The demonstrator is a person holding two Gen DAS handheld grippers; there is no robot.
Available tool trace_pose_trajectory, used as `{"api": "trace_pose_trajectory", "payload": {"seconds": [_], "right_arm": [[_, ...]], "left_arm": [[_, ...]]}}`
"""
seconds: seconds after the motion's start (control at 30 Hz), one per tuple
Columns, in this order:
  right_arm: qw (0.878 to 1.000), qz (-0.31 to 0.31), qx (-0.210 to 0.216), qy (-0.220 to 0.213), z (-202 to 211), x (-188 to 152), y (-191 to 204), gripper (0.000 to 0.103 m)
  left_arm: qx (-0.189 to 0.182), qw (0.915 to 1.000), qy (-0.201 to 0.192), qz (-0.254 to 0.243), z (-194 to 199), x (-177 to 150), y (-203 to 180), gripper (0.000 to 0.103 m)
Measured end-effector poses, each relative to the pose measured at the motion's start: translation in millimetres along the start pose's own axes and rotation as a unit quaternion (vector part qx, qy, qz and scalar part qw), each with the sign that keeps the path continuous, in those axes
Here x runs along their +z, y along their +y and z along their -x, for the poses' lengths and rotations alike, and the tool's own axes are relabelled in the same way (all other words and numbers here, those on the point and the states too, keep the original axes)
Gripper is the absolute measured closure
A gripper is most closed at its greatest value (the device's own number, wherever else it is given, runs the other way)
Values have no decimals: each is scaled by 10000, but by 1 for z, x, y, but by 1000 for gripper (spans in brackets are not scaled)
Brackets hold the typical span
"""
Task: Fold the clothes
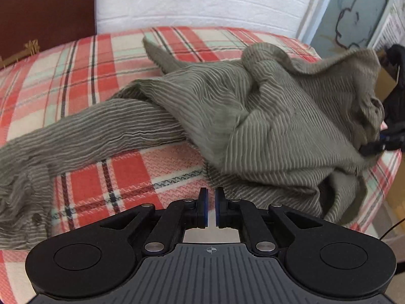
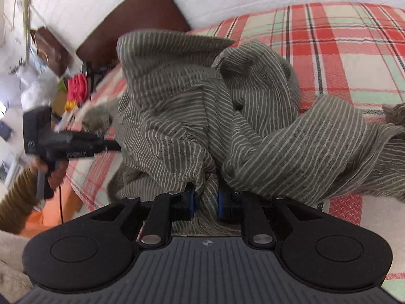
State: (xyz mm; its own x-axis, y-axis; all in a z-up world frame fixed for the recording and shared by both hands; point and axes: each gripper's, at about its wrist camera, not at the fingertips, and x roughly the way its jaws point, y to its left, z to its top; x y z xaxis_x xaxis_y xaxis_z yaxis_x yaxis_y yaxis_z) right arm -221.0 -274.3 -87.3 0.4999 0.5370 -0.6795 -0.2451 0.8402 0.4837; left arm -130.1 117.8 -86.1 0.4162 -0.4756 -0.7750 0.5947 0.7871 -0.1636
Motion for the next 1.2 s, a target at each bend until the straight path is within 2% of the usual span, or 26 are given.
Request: {"api": "trace_pose_trajectory", "payload": {"seconds": [0.03, 0.07, 0.13, 0.2, 0.3, 0.4, 0.5, 0.67, 0.7, 0.77, 0.87, 0.93, 0.97, 1.0, 1.03, 1.2], "right_arm": [[9999, 29, 28, -97, 4, 2, 2, 75], [9998, 76, 40, -175, 9, 4, 4, 70], [9995, 179, 29, -272, 14, 6, 7, 44], [9990, 234, 77, -372, 17, 5, 8, 42], [9981, 265, 145, -541, 22, 2, 8, 40], [9978, 206, 129, -616, 24, 3, 6, 39], [9978, 168, 66, -641, 28, 1, 4, 39], [9977, 14, -29, -673, 32, -3, -2, 36], [9978, -21, -35, -667, 31, -3, -4, 36], [9979, -79, -23, -647, 28, -3, -7, 36], [9977, -10, 3, -672, 27, 0, -4, 36], [9972, 60, 24, -739, 27, 4, -2, 36], [9970, 89, 27, -773, 27, 7, 0, 36], [9967, 114, 22, -804, 27, 10, 0, 36], [9964, 139, 16, -834, 26, 12, 1, 35], [9959, 340, -19, -836, 24, 23, 8, 34]], "left_arm": [[-4, 9998, -137, -113, 10, 2, -3, 76], [22, 9992, -317, -258, 21, 6, -7, 75], [47, 9966, -643, -512, 39, 14, -15, 62], [-61, 9950, -806, -593, 38, 25, -21, 35], [-224, 9917, -1050, -714, 36, 41, -30, 18], [-415, 9886, -1211, -791, 30, 58, -39, 18], [-847, 9929, -716, -420, -9, 77, -40, 26], [-1256, 9915, -286, -158, -52, 90, -45, 32], [-1269, 9914, -258, -181, -54, 89, -47, 41], [-1322, 9902, -298, -338, -54, 88, -53, 56], [-1216, 9909, -366, -444, -52, 85, -52, 56], [-1215, 9921, -307, -102, -55, 85, -45, 55], [-1241, 9919, -275, 75, -57, 85, -42, 60], [-1250, 9917, -262, 158, -57, 85, -42, 95], [-1208, 9922, -297, 128, -56, 84, -45, 101], [-1055, 9895, -986, 24, -12, 89, -46, 103]]}}
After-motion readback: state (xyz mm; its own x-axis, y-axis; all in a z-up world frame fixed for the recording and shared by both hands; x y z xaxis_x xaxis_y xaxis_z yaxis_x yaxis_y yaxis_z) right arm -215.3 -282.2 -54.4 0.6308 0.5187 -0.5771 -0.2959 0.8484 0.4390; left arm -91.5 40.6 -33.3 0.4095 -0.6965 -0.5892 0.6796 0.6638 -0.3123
